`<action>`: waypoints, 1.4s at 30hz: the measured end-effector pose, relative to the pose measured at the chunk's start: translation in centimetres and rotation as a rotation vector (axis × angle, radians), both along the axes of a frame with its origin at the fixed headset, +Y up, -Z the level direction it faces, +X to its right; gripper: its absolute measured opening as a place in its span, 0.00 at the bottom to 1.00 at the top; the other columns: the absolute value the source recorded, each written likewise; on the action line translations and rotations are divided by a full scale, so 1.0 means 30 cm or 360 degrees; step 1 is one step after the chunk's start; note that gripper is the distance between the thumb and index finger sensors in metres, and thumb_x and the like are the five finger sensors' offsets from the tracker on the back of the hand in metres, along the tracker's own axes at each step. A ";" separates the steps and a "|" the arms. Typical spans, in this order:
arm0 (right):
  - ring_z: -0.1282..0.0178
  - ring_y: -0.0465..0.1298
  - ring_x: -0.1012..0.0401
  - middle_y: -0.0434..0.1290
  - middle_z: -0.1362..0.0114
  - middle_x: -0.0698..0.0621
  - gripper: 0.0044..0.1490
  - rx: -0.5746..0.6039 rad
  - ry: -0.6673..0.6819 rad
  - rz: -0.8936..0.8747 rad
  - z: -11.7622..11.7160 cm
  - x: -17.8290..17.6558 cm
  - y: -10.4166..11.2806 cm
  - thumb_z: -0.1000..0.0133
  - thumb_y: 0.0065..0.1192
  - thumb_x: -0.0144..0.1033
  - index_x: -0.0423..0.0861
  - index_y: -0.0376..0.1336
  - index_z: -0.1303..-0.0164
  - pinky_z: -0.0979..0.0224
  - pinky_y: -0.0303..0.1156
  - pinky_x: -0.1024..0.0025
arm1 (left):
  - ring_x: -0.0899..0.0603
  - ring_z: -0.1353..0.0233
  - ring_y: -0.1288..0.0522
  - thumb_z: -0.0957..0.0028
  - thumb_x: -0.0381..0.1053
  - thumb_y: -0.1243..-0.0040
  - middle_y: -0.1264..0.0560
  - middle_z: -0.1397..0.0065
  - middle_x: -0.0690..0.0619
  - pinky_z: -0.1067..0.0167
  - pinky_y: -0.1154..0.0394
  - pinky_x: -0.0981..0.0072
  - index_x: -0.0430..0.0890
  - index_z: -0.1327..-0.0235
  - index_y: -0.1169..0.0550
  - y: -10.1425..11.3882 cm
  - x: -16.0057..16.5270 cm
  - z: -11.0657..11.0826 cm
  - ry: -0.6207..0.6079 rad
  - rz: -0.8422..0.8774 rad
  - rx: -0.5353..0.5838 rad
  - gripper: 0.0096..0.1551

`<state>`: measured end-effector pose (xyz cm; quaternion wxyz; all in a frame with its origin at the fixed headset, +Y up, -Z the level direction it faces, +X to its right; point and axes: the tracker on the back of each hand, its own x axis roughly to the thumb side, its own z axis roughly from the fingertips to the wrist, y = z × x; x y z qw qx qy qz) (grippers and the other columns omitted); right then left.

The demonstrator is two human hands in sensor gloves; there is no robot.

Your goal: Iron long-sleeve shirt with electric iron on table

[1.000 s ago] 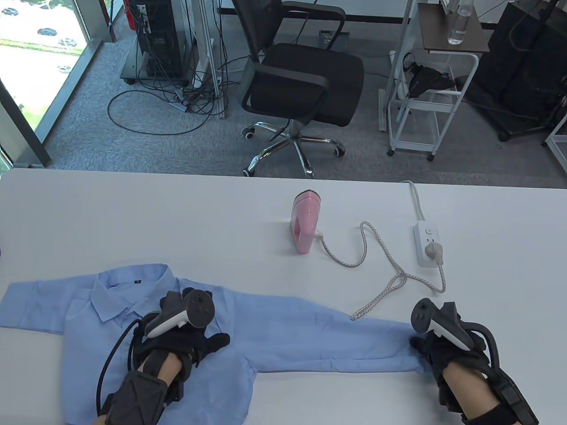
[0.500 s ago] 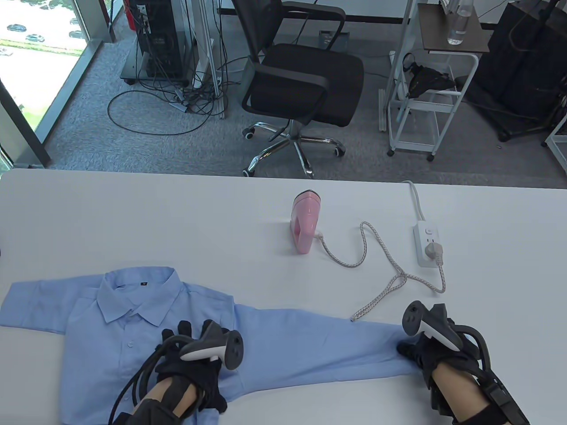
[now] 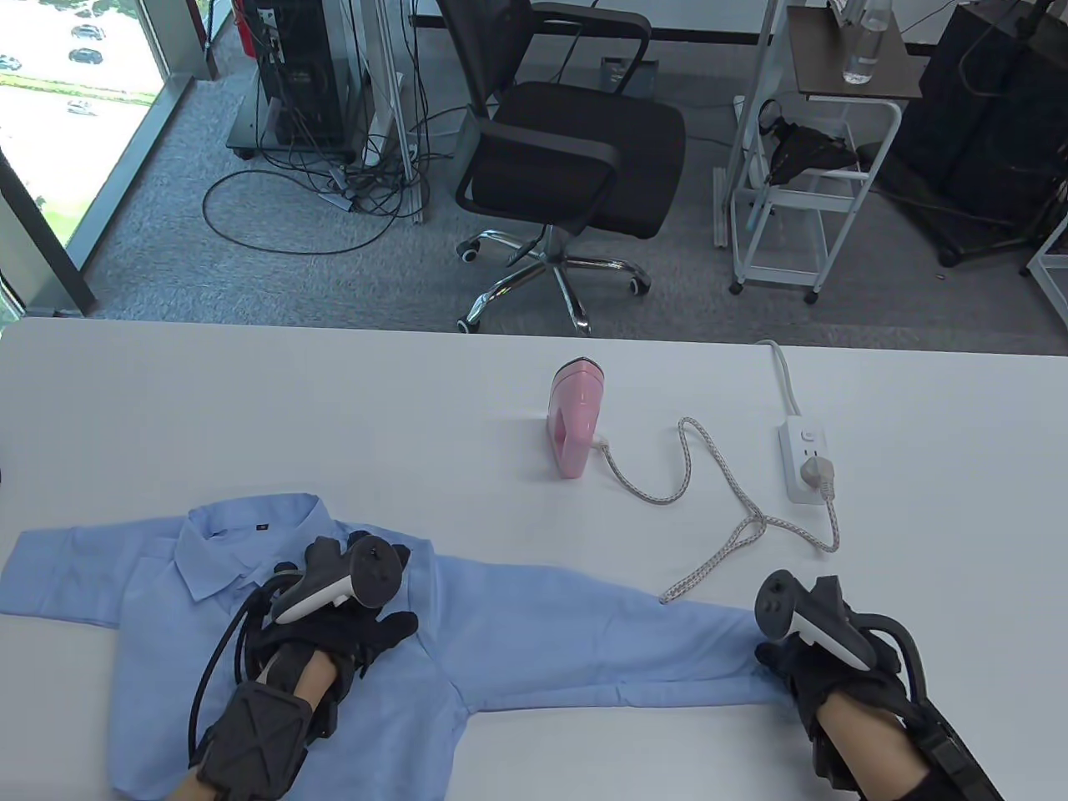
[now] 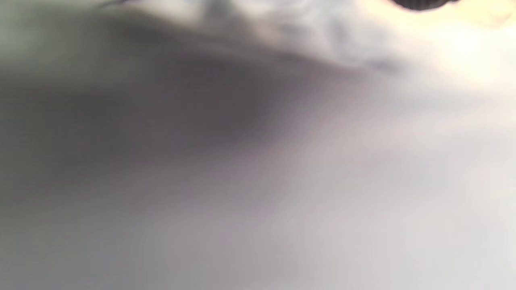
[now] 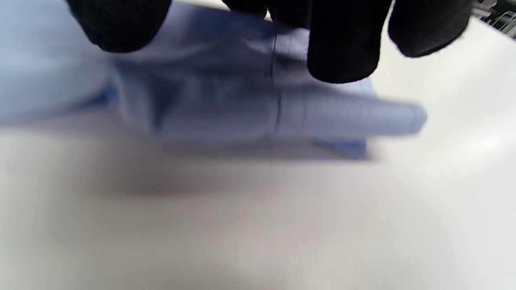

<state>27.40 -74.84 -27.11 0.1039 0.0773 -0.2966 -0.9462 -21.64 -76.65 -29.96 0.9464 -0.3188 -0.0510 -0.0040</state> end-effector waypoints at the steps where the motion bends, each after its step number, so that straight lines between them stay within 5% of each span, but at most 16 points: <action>1: 0.31 0.70 0.34 0.47 0.16 0.27 0.56 -0.0051 -0.0006 0.0066 0.006 0.004 -0.019 0.45 0.45 0.58 0.35 0.41 0.17 0.34 0.69 0.29 | 0.15 0.24 0.63 0.57 0.77 0.62 0.73 0.21 0.38 0.36 0.59 0.12 0.56 0.26 0.69 -0.043 -0.014 0.001 0.0030 -0.0104 -0.0119 0.57; 2: 0.32 0.72 0.36 0.49 0.15 0.28 0.57 0.0049 0.0010 0.0072 0.011 0.013 -0.004 0.46 0.46 0.60 0.35 0.42 0.16 0.34 0.70 0.29 | 0.15 0.28 0.71 0.59 0.78 0.72 0.81 0.27 0.37 0.38 0.63 0.12 0.55 0.34 0.80 -0.084 -0.027 0.006 0.0022 -0.0114 -0.0282 0.58; 3: 0.33 0.73 0.35 0.50 0.15 0.28 0.57 0.0044 -0.0038 -0.0003 0.004 0.027 -0.001 0.46 0.50 0.61 0.35 0.44 0.16 0.34 0.70 0.28 | 0.15 0.30 0.76 0.60 0.78 0.75 0.85 0.30 0.37 0.40 0.67 0.12 0.54 0.37 0.83 -0.091 -0.033 0.012 0.0052 0.0000 -0.0257 0.58; 5: 0.32 0.71 0.34 0.49 0.15 0.27 0.59 -0.0033 -0.0098 -0.0075 -0.011 0.040 0.016 0.46 0.55 0.61 0.35 0.43 0.16 0.34 0.69 0.28 | 0.15 0.28 0.73 0.59 0.77 0.68 0.80 0.26 0.38 0.39 0.67 0.12 0.55 0.31 0.77 -0.087 -0.036 0.016 0.0088 0.0085 -0.0103 0.58; 9: 0.32 0.72 0.34 0.53 0.16 0.27 0.57 0.0206 -0.0093 -0.0205 -0.049 -0.003 0.167 0.45 0.53 0.61 0.35 0.47 0.16 0.33 0.68 0.29 | 0.14 0.29 0.73 0.60 0.78 0.72 0.82 0.27 0.37 0.39 0.66 0.11 0.53 0.33 0.80 -0.091 -0.032 0.017 0.0030 0.0002 -0.0163 0.59; 12: 0.32 0.73 0.36 0.56 0.17 0.28 0.55 0.0604 0.0056 -0.0467 -0.100 -0.120 0.346 0.44 0.52 0.62 0.36 0.48 0.17 0.31 0.68 0.30 | 0.14 0.29 0.74 0.60 0.78 0.72 0.82 0.27 0.36 0.39 0.66 0.11 0.53 0.33 0.80 -0.094 -0.034 0.019 0.0026 0.0020 -0.0147 0.59; 15: 0.29 0.70 0.35 0.53 0.16 0.29 0.57 0.1057 0.0156 -0.0816 -0.167 -0.235 0.420 0.44 0.52 0.63 0.36 0.45 0.16 0.29 0.66 0.30 | 0.14 0.29 0.74 0.60 0.78 0.72 0.82 0.27 0.37 0.39 0.66 0.11 0.53 0.33 0.80 -0.093 -0.032 0.020 0.0026 0.0015 -0.0147 0.59; 18: 0.25 0.64 0.34 0.47 0.15 0.30 0.61 0.1380 0.0125 -0.1100 -0.267 -0.367 0.393 0.43 0.53 0.65 0.36 0.38 0.16 0.27 0.58 0.25 | 0.14 0.29 0.74 0.60 0.78 0.72 0.82 0.27 0.36 0.39 0.66 0.11 0.53 0.33 0.79 -0.093 -0.032 0.020 0.0024 0.0018 -0.0139 0.59; 24: 0.21 0.57 0.32 0.41 0.15 0.30 0.67 0.1288 -0.0222 -0.1410 -0.415 -0.569 0.236 0.43 0.55 0.68 0.35 0.32 0.18 0.26 0.54 0.23 | 0.14 0.29 0.73 0.60 0.78 0.73 0.81 0.26 0.36 0.39 0.66 0.11 0.53 0.32 0.79 -0.095 -0.032 0.021 0.0019 0.0020 -0.0123 0.59; 31: 0.22 0.57 0.32 0.42 0.16 0.30 0.66 0.1291 -0.0419 -0.1263 -0.501 -0.670 0.112 0.42 0.57 0.66 0.34 0.32 0.18 0.27 0.56 0.24 | 0.14 0.29 0.73 0.59 0.78 0.73 0.82 0.27 0.36 0.40 0.66 0.11 0.53 0.32 0.79 -0.096 -0.033 0.022 0.0009 0.0026 -0.0123 0.59; 34: 0.23 0.59 0.33 0.48 0.17 0.33 0.58 0.1293 -0.0515 -0.1289 -0.528 -0.665 0.063 0.41 0.58 0.63 0.37 0.39 0.19 0.27 0.57 0.26 | 0.14 0.29 0.74 0.59 0.78 0.73 0.82 0.27 0.36 0.40 0.66 0.11 0.52 0.32 0.80 -0.097 -0.033 0.022 0.0003 0.0030 -0.0127 0.59; 37: 0.25 0.65 0.37 0.62 0.23 0.41 0.41 0.1333 -0.0534 -0.1403 -0.536 -0.653 0.040 0.39 0.61 0.56 0.43 0.52 0.27 0.27 0.60 0.28 | 0.14 0.29 0.74 0.59 0.78 0.73 0.82 0.27 0.36 0.40 0.66 0.11 0.52 0.32 0.80 -0.098 -0.034 0.022 -0.0001 0.0034 -0.0130 0.59; 42: 0.34 0.76 0.48 0.70 0.34 0.44 0.34 0.1470 -0.0400 -0.1560 -0.527 -0.594 0.093 0.40 0.66 0.50 0.42 0.58 0.34 0.27 0.68 0.37 | 0.14 0.29 0.74 0.59 0.78 0.73 0.82 0.27 0.36 0.40 0.67 0.11 0.52 0.32 0.80 -0.099 -0.034 0.022 -0.0003 0.0036 -0.0125 0.59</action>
